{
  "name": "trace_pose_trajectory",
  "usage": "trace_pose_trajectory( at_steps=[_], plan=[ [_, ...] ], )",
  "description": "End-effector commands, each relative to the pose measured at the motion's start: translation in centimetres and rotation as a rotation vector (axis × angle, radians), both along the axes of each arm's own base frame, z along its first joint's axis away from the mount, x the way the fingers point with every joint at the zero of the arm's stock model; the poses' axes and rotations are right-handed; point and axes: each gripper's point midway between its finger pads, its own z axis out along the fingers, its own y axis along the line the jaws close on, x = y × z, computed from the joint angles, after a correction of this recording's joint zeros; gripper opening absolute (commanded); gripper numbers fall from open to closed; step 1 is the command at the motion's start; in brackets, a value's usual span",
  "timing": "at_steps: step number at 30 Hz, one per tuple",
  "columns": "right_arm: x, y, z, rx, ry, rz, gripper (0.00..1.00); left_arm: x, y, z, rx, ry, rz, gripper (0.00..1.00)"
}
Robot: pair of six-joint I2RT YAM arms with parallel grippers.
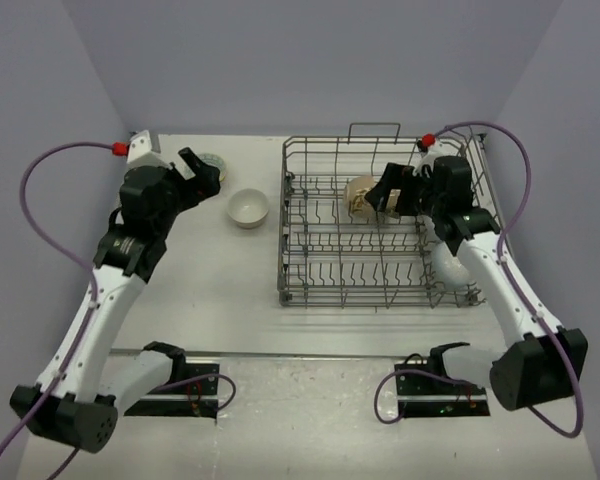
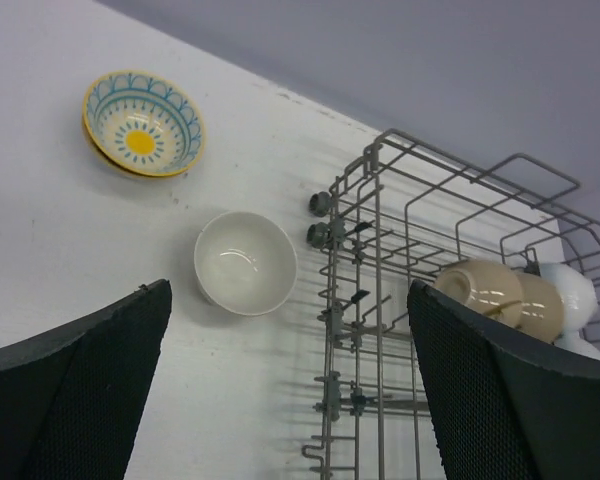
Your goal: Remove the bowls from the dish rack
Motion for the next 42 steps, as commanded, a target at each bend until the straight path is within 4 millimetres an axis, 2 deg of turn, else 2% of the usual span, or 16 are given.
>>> trace_pose_trajectory(
  at_steps=[1, 2, 3, 4, 5, 6, 7, 8, 9, 10, 14, 19, 25, 29, 36, 42],
  plan=[
    [3.0, 1.0, 1.8, 0.081, -0.013, 0.063, 0.99, -4.2, 0.6, 0.6, 0.111, 0.016, -0.069, 1.0],
    [3.9, 0.6, 2.2, 0.081, -0.024, 0.065, 0.99, -5.0, 0.8, 0.8, 0.159, 0.01, -0.098, 1.0],
    [4.6, 1.0, 1.0, 0.096, 0.017, 0.098, 0.99, -6.4, 0.8, 1.0, 0.174, 0.0, -0.131, 1.0],
    [5.0, 1.0, 0.7, 0.103, 0.034, 0.114, 0.98, -7.0, 0.9, 0.8, 0.189, -0.001, -0.145, 1.0],
    [5.8, 0.8, 1.4, 0.099, 0.02, 0.135, 0.96, -7.7, 1.1, 0.5, 0.22, -0.001, -0.162, 1.0],
    [5.9, 1.4, 1.5, 0.116, 0.035, 0.184, 0.94, -8.7, 1.2, -0.3, 0.232, -0.005, -0.178, 1.0],
    [6.4, 1.3, -0.6, 0.111, 0.114, 0.188, 0.91, -9.0, 1.4, -1.0, 0.242, -0.001, -0.18, 1.0],
    [7.2, 1.4, 0.3, 0.107, 0.103, 0.193, 0.89, -9.2, 1.8, -1.5, 0.269, -0.006, -0.176, 1.0],
    [7.8, 1.3, -0.2, 0.103, 0.119, 0.185, 0.87, -9.5, 2.0, -1.8, 0.273, -0.022, -0.163, 1.0],
    [8.6, 1.3, -1.1, 0.1, 0.151, 0.175, 0.85, -9.6, 2.3, -3.3, 0.282, 0.006, -0.155, 1.0],
    [9.9, 1.0, -3.6, 0.076, 0.237, 0.144, 0.72, -9.5, 2.4, -5.1, 0.283, 0.021, -0.145, 1.0],
    [10.0, 0.6, -5.3, 0.06, 0.261, 0.128, 0.69, -9.1, 2.0, -5.6, 0.275, 0.023, -0.162, 1.0],
    [9.7, 1.2, -5.5, 0.086, 0.255, 0.165, 0.66, -9.1, 1.6, -6.0, 0.27, 0.026, -0.182, 1.0],
    [9.9, 1.4, -6.8, 0.091, 0.287, 0.17, 0.65, -9.1, 1.6, -6.0, 0.27, 0.026, -0.182, 1.0],
    [10.1, 1.4, -6.2, 0.092, 0.262, 0.163, 0.63, -8.9, 1.4, -6.5, 0.269, 0.041, -0.195, 1.0],
    [10.2, 1.3, -6.5, 0.088, 0.267, 0.162, 0.63, -9.0, 1.4, -6.4, 0.268, 0.034, -0.193, 1.0]
  ],
)
